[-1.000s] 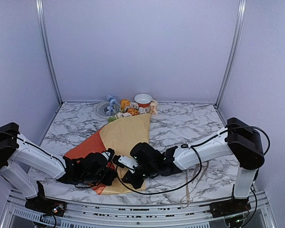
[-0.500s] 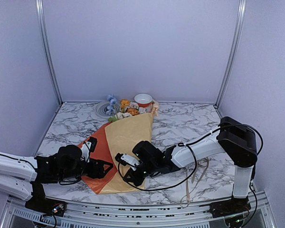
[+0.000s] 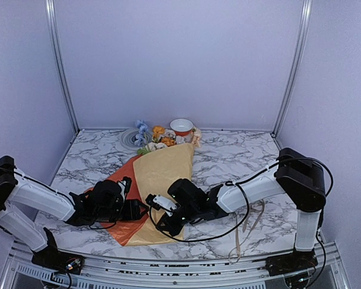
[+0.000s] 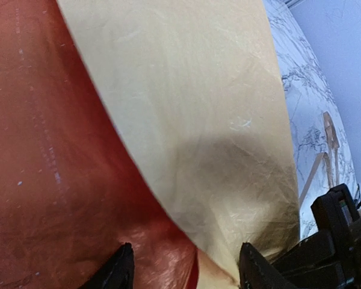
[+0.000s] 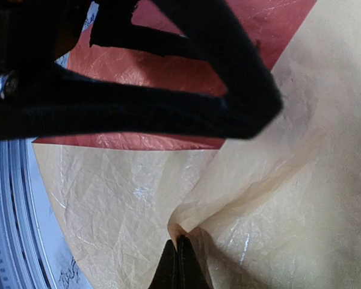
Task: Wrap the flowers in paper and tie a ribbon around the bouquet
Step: Fold the one-fourth-folded wrapping paper at the center of the board, then move the 2/3-folded wrapping paper to the center of the board.
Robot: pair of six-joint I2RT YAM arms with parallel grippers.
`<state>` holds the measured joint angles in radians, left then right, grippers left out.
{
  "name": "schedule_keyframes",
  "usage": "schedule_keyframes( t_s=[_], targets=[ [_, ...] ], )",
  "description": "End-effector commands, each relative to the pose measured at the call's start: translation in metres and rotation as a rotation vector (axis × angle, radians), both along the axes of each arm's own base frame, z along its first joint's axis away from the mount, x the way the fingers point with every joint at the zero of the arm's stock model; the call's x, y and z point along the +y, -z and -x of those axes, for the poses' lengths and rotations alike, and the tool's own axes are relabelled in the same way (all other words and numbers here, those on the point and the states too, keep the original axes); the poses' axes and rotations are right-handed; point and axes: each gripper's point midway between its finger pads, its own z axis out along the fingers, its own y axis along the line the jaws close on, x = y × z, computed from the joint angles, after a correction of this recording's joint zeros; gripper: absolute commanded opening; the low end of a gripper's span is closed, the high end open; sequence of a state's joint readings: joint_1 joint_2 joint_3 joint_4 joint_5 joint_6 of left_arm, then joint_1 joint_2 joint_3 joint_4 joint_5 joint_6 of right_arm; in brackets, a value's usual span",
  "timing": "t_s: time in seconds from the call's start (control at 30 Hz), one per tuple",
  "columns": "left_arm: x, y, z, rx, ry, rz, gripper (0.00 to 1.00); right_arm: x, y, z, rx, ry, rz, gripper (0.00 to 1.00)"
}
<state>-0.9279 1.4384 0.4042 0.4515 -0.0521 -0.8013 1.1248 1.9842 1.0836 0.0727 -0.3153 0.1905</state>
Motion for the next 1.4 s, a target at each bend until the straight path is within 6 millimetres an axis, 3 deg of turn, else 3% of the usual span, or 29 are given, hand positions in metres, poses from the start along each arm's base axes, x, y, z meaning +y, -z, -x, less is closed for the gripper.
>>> schedule_keyframes(
  t_s=[0.0, 0.17, 0.33, 0.4, 0.53, 0.7, 0.8, 0.87, 0.93, 1.0, 1.2, 1.3, 1.37],
  targets=[
    [-0.039, -0.021, -0.013, -0.019, 0.078, 0.105, 0.59, 0.003, 0.001, 0.004, -0.004, -0.005, -0.003, 0.00],
    [-0.036, 0.002, -0.017, 0.055, 0.066, 0.086, 0.50, 0.004, -0.005, 0.002, -0.024, -0.007, -0.008, 0.00],
    [-0.040, -0.002, -0.016, 0.060, 0.086, 0.101, 0.38, 0.006, -0.015, 0.003, -0.032, -0.016, -0.028, 0.00],
    [-0.041, -0.004, -0.016, 0.056, 0.091, 0.106, 0.31, 0.007, -0.017, 0.003, -0.037, -0.018, -0.032, 0.00],
    [-0.042, -0.010, -0.017, 0.039, 0.098, 0.114, 0.00, 0.007, -0.021, 0.003, -0.038, -0.017, -0.039, 0.00],
    [-0.035, -0.006, -0.019, 0.028, 0.094, 0.092, 0.00, 0.011, -0.040, 0.003, -0.058, -0.028, -0.067, 0.00],
    [-0.018, 0.000, -0.027, 0.020, 0.038, 0.050, 0.00, 0.010, -0.064, 0.005, -0.050, -0.055, -0.095, 0.14],
    [-0.014, 0.003, -0.025, 0.017, 0.046, 0.021, 0.00, 0.008, -0.088, 0.019, 0.021, -0.144, -0.185, 0.26],
    [-0.014, 0.006, -0.024, 0.021, 0.055, 0.011, 0.00, 0.004, -0.104, 0.018, 0.041, -0.162, -0.239, 0.34],
    [-0.014, 0.007, -0.023, 0.026, 0.056, 0.008, 0.00, -0.001, -0.099, 0.000, 0.008, -0.089, -0.214, 0.41],
    [-0.019, -0.011, -0.024, 0.000, 0.074, 0.038, 0.00, -0.022, -0.038, -0.051, 0.041, 0.138, -0.045, 0.48],
    [-0.011, -0.024, -0.024, -0.027, 0.065, 0.022, 0.00, -0.030, -0.020, -0.057, 0.038, 0.175, 0.012, 0.48],
    [0.006, -0.017, -0.023, -0.025, 0.013, -0.029, 0.00, -0.030, -0.023, -0.053, 0.045, 0.158, -0.004, 0.48]
  ],
)
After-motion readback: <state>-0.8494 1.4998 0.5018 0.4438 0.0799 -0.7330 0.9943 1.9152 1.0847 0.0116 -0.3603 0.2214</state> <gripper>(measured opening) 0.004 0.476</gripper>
